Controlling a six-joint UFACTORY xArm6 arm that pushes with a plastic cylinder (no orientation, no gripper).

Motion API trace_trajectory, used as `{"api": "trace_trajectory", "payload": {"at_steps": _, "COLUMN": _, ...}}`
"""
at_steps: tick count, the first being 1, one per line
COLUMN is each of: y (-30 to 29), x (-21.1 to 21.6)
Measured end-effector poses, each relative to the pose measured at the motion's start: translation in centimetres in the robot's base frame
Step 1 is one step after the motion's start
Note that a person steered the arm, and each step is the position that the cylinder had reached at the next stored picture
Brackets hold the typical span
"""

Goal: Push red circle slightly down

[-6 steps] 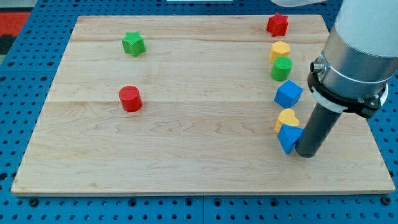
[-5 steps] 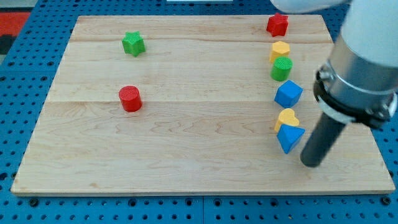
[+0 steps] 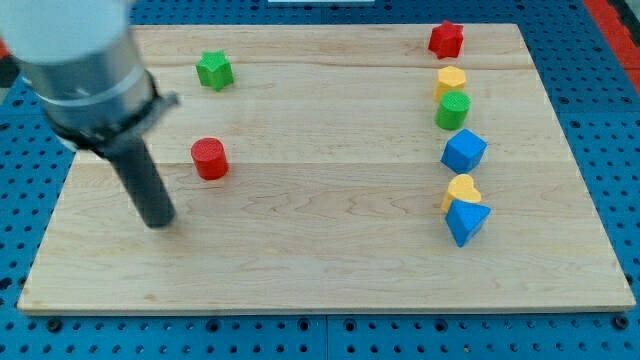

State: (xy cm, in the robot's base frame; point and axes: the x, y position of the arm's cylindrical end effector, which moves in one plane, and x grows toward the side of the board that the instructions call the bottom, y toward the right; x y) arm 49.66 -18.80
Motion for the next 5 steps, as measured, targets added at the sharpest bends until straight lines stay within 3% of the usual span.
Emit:
{"api": "trace_trajectory", "payload": {"at_steps": 1, "y": 0.1, "x": -7.6}}
{"api": "trace_trajectory", "payload": {"at_steps": 2, "y": 6.3, "x": -9.6}}
{"api": "trace_trajectory", "payload": {"at_steps": 3, "y": 8.9, "x": -7.6}}
{"api": "trace_trajectory", "payload": {"at_steps": 5, "y": -1.7, "x": -6.9}}
